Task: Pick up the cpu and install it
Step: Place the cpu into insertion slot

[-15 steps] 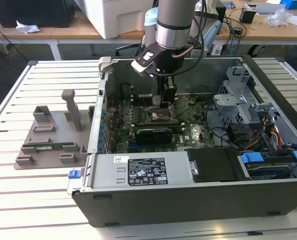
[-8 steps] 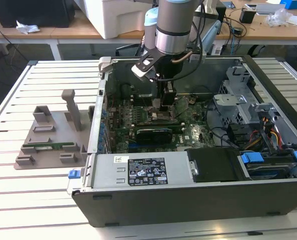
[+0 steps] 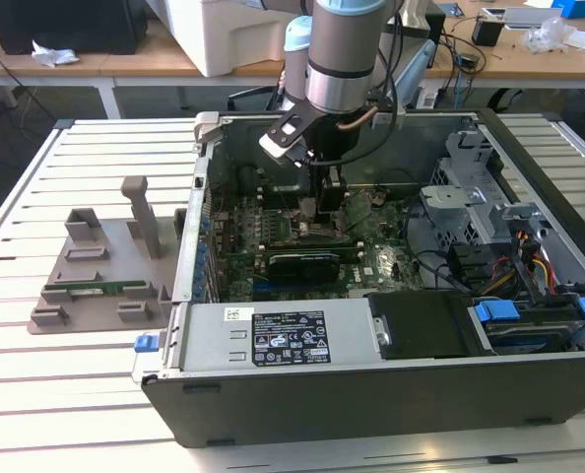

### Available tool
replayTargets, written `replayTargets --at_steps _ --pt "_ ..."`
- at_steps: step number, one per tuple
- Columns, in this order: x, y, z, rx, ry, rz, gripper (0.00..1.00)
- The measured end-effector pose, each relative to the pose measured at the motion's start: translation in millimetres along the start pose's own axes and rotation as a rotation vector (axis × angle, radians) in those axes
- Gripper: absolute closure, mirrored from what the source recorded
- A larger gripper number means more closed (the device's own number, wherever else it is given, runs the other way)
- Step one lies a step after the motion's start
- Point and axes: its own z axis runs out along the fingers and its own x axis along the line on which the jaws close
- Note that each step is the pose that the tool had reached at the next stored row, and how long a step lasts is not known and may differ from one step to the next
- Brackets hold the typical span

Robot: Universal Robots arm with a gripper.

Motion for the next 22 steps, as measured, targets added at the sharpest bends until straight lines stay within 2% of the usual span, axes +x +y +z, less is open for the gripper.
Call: replayTargets --at_steps 22 --pt "0.1 0.7 12.4 -0.0001 0.0000 0.000 0.45"
